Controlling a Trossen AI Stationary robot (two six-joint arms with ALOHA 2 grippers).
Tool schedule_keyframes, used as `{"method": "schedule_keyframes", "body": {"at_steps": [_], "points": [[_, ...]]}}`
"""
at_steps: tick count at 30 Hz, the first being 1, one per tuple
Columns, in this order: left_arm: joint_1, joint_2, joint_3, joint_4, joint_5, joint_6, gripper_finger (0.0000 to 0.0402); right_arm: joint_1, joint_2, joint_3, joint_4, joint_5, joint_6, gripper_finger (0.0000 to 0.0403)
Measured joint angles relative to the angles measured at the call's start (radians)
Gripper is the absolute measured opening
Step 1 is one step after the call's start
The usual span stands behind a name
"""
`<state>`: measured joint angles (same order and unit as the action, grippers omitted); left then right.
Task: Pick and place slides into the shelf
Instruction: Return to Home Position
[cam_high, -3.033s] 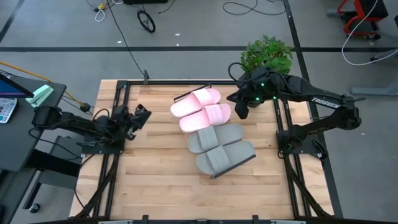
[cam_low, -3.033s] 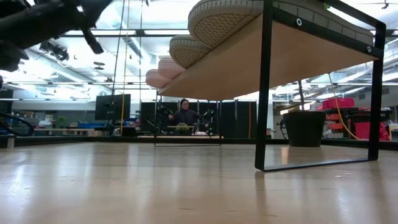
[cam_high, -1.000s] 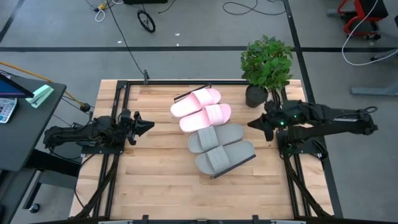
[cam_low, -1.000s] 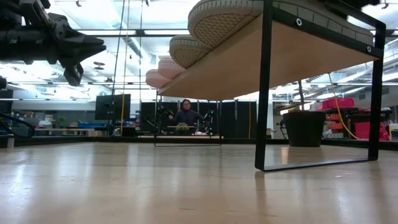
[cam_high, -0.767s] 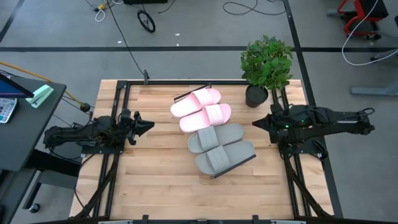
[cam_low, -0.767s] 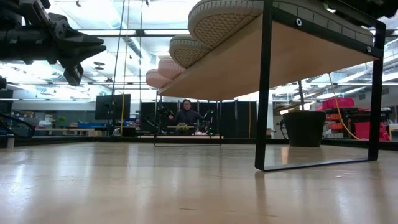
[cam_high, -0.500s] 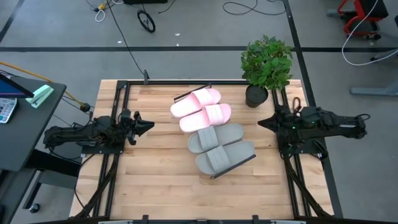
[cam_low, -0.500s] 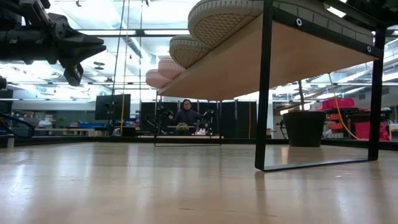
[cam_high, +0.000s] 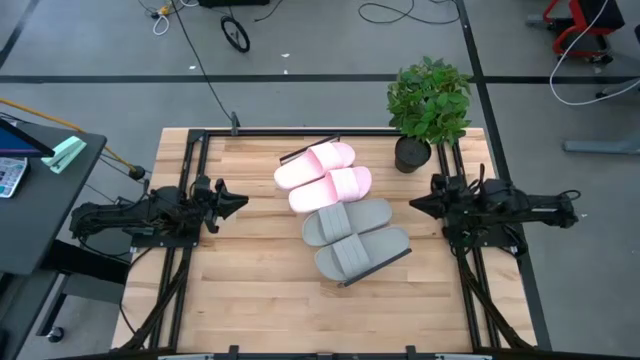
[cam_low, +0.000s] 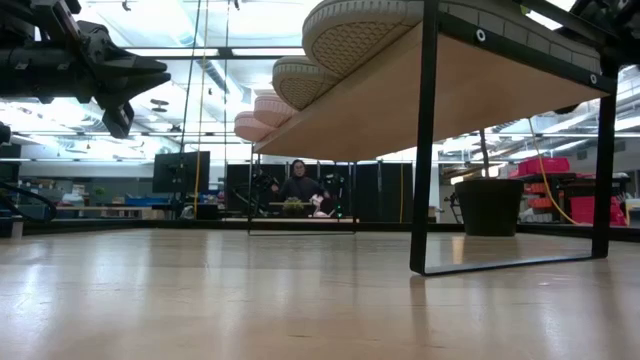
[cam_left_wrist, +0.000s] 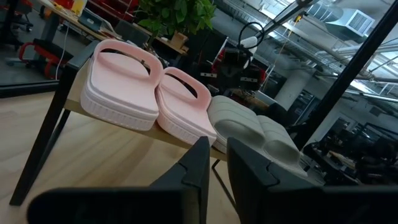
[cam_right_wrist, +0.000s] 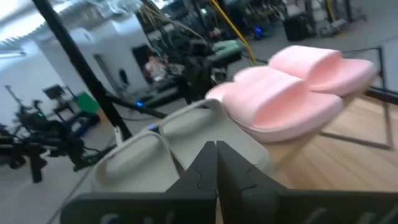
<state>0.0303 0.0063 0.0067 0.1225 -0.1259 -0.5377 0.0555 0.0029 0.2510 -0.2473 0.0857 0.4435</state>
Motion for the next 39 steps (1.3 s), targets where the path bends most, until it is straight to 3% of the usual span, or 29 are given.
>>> {"method": "schedule_keyframes", "body": {"at_steps": [5, 10, 18, 24, 39], "points": [[0.0, 0.0, 0.0, 0.0, 0.0, 0.0, 0.0063, 0.0, -0.001, -0.125, 0.242, -0.013, -0.001, 0.0], [0.0, 0.0, 0.0, -0.001, 0.0, 0.0, 0.0055, 0.0, -0.001, -0.207, 0.32, -0.039, -0.009, 0.0], [0.0, 0.0, 0.0, 0.0, 0.0, 0.0, 0.0057, 0.0, -0.001, -0.227, 0.285, -0.046, -0.272, 0.0], [0.0, 0.0, 0.0, 0.0, 0.0, 0.0, 0.0065, -0.001, -0.001, -0.227, 0.254, -0.005, -0.309, 0.0], [0.0, 0.0, 0.0, 0.0, 0.0, 0.0, 0.0053, -0.001, 0.015, -0.227, 0.245, -0.016, -0.438, 0.0011]]}}
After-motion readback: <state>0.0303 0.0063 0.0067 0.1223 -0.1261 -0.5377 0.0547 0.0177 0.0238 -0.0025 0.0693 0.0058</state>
